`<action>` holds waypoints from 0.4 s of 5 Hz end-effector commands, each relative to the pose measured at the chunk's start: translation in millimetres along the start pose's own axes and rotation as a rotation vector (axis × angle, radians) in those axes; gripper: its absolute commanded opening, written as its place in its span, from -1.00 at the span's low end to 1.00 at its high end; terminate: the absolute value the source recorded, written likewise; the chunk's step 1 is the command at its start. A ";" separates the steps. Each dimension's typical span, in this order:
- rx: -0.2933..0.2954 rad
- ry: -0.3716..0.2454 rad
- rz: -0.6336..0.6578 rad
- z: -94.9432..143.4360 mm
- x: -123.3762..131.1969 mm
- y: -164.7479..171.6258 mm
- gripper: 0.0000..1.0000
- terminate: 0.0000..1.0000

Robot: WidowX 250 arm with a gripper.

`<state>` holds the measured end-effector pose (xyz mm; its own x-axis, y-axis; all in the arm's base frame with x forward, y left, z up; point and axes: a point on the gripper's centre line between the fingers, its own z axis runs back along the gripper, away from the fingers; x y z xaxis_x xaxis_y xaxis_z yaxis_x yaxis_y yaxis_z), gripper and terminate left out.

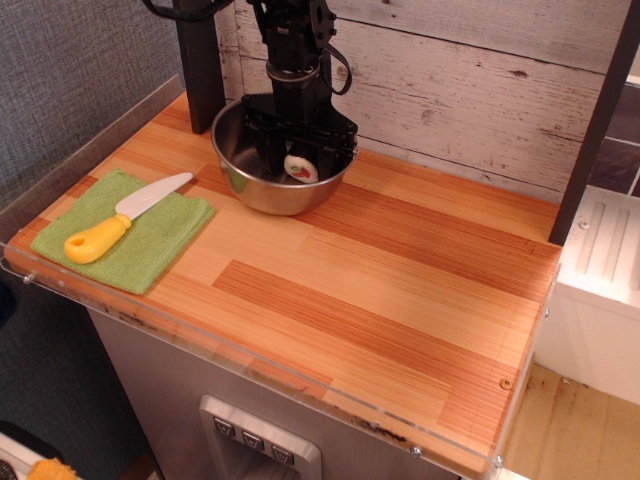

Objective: Place the sushi closer to the lower right corner.

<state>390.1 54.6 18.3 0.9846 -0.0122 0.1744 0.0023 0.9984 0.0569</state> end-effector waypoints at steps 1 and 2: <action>-0.027 -0.063 0.004 21.9 0.2 11.2 -1.00 -1.00; -0.054 -0.103 0.000 48.8 -1.9 19.6 -1.00 -1.00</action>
<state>373.2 66.8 43.8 0.9778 -0.0078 0.2092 0.0117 0.9998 -0.0172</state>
